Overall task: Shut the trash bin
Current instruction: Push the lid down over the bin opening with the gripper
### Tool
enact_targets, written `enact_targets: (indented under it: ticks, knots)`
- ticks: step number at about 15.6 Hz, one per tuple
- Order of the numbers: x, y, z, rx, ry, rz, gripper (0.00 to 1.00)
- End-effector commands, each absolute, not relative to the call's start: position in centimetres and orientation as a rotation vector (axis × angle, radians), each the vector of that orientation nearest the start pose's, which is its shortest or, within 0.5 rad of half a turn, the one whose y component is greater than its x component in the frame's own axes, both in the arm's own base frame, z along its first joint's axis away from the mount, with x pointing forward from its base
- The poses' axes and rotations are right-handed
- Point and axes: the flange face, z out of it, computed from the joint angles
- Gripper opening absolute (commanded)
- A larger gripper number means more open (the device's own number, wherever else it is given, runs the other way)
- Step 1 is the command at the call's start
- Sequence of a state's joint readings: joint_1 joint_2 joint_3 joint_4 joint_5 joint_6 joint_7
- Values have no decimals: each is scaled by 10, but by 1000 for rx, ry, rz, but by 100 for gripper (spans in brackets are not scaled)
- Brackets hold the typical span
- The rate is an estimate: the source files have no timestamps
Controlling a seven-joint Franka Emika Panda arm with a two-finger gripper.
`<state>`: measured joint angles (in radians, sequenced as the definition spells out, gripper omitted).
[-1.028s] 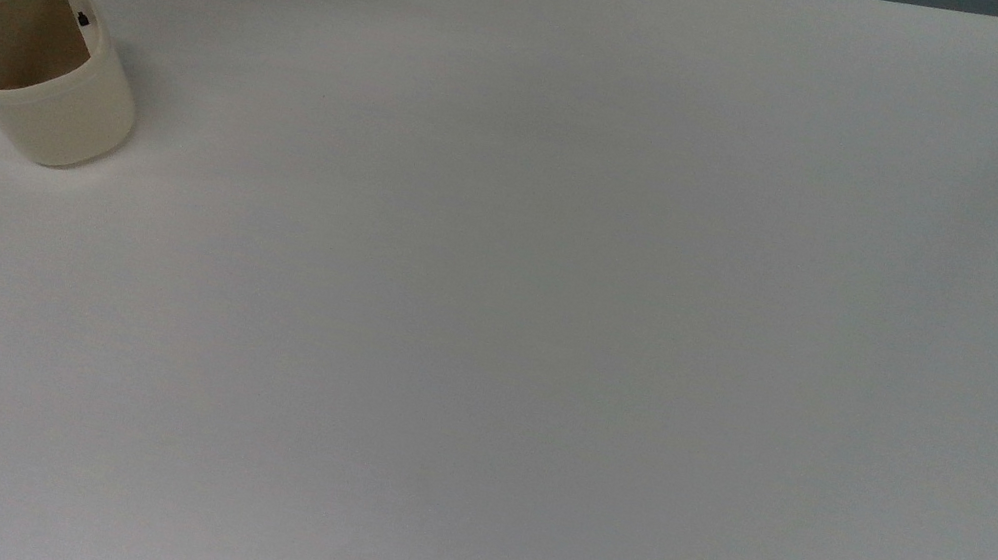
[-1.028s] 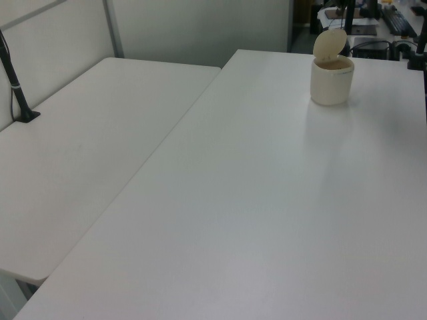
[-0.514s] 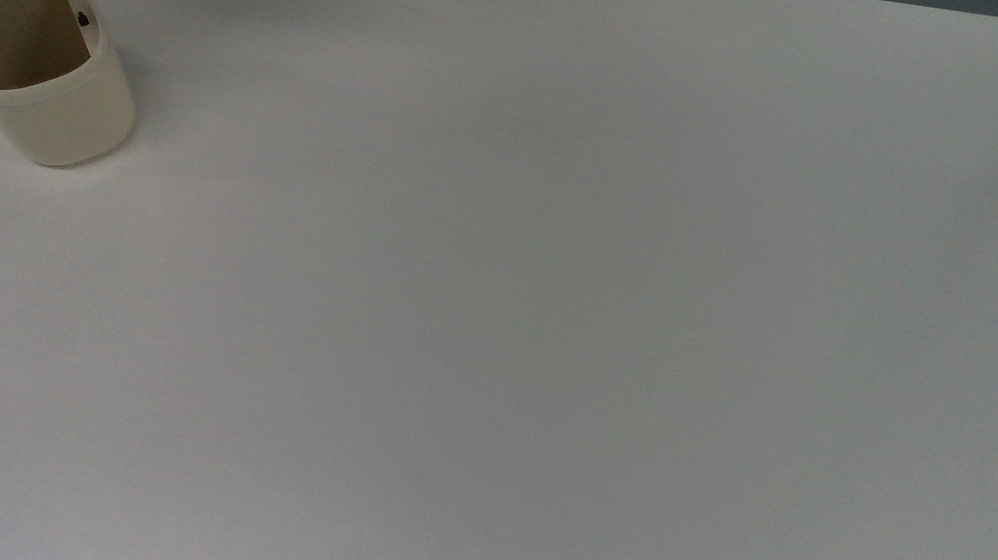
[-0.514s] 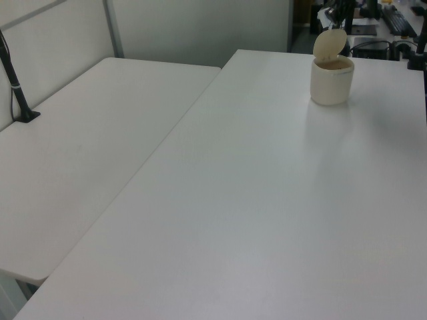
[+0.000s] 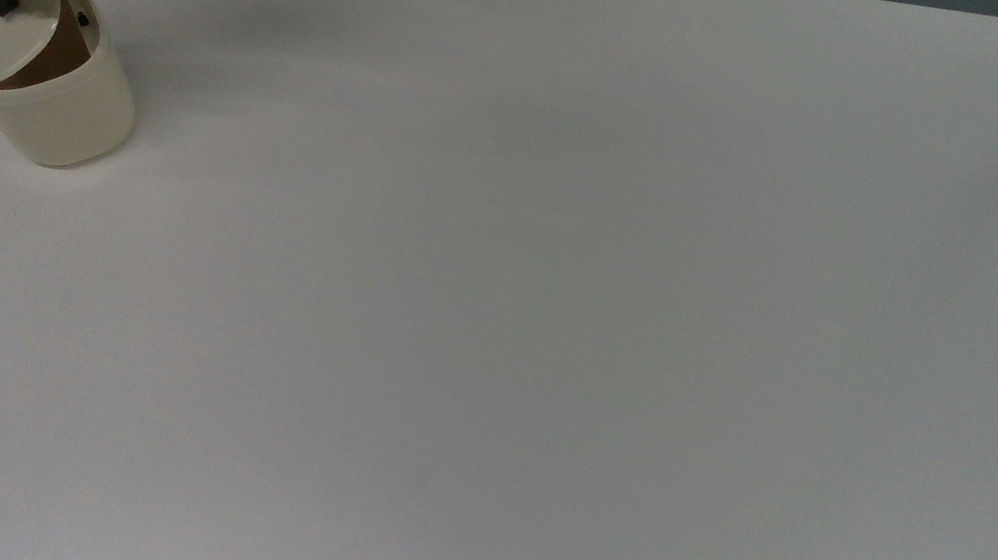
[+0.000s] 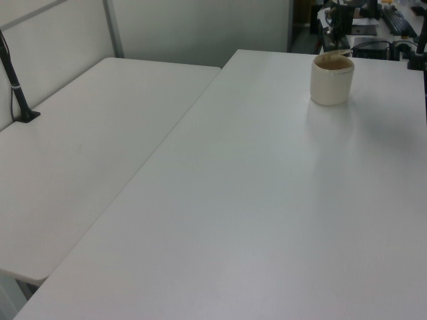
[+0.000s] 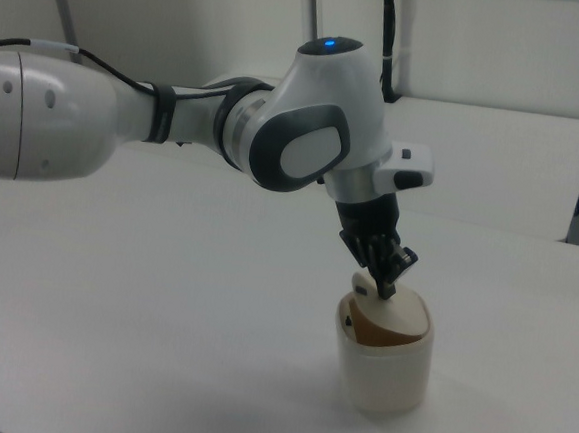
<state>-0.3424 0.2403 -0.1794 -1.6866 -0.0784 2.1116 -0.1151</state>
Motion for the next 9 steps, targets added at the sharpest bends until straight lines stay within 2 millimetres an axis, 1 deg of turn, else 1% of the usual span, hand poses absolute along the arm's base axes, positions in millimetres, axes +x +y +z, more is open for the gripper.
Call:
enact_targets:
  ticks: [1,2,4,8,9]
  knots:
    - [562,-302,464,-3237,502,-162,0]
    - [563,-297,461,-3235,488,-141,0]
    - [569,-292,449,-3236,468,-108,0]
    - [574,-294,419,-3233,460,-35,0]
    - [574,-295,417,-3234,461,-31,0]
